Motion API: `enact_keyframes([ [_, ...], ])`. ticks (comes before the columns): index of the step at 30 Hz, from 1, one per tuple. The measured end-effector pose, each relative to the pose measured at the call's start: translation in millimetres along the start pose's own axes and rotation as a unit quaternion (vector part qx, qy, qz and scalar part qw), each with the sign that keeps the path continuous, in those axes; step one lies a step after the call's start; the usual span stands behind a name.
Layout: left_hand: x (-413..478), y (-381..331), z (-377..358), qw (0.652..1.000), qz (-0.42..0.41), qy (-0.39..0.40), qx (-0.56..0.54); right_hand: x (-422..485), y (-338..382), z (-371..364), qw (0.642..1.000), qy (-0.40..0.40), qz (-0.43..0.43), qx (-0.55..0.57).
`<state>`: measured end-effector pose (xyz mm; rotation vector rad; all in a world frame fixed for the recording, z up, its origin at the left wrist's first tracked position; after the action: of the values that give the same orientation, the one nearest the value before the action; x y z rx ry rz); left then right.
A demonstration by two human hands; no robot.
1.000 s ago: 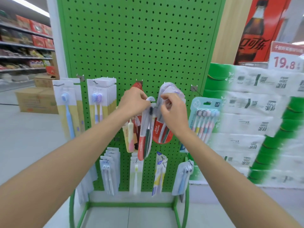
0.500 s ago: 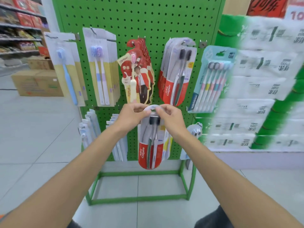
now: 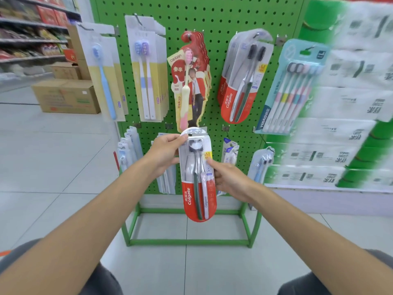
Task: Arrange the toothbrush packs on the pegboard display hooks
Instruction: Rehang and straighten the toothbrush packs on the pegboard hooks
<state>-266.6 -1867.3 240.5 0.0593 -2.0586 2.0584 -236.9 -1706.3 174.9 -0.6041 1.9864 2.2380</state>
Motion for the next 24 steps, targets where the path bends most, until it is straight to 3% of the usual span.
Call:
enact_keyframes([
  [10, 6.4, 9.3, 2.3, 0.998, 0.016, -0.055, -0.004, -14.6, -50.4, 8.0, 0.995, 0.075, -0.052, -0.041],
  [16, 5.2, 9.3, -2.3, 0.998, 0.007, -0.05, 0.033, -13.6, -59.9, 16.8, 0.994, 0.058, -0.058, -0.079],
  [20, 0.2, 3.9, -7.8, 0.998, -0.011, -0.017, 0.063, -16.2, -57.0, 15.3, 0.995, 0.059, -0.033, -0.079],
  [24, -4.7, -0.5, -18.7, 0.97, -0.05, 0.1, 0.215, -20.6, -48.2, 12.7, 0.995, 0.037, 0.011, -0.09],
])
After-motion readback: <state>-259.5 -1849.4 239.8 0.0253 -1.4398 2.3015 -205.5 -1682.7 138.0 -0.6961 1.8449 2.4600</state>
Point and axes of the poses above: each hand's wrist, its own x-axis towards the middle knuckle, its own z-axis out of the back of the hand, y = z × x, the point moved 7 cm from there along x, towards the middle knuckle, and after that the axes turned 10 degrees about -z, right-handed, at the moved point
